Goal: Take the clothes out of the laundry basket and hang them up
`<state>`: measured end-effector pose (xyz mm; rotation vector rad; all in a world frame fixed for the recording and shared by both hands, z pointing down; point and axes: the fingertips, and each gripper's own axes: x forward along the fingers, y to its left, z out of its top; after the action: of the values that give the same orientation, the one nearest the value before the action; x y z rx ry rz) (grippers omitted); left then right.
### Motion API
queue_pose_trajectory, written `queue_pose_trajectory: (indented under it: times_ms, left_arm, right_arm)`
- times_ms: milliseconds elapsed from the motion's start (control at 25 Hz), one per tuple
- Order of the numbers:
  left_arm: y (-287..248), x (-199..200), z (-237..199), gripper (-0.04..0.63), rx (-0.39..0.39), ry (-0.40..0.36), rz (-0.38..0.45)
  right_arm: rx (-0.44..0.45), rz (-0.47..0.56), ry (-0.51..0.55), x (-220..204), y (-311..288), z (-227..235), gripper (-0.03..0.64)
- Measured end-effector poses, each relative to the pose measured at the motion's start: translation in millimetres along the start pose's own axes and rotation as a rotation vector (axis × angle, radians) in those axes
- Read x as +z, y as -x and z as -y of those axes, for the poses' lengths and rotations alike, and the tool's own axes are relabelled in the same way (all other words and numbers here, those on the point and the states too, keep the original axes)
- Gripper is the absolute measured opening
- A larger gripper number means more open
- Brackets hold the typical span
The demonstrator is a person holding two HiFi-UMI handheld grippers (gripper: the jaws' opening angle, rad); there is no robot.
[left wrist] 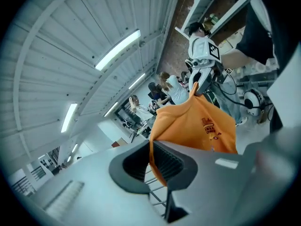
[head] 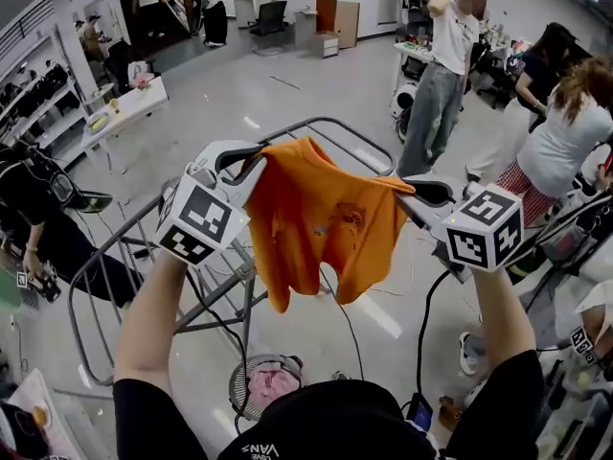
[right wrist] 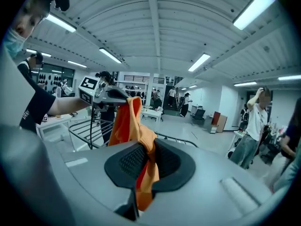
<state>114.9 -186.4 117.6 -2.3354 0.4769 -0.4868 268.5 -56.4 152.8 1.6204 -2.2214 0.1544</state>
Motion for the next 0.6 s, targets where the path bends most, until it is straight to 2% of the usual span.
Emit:
queue_pose_trajectory:
  times_ms: [120,280,600]
  left_arm:
    - [-10,7,-32,0.021,0.008,-0.041,-0.011]
    - [-31,15,-63,0.021,0.029,-0.059,-0.037]
    - [-77,15,-116,0.021,0.115,-0.109,-0.044]
  right_arm:
    - [-0.043,-0.018,0.028,26,-5,6,0.037]
    - [-0.087,-0.044,0.060,50,-9,17,0.037]
    - [-0.177,-0.038,0.100,98,-34,58,0.037]
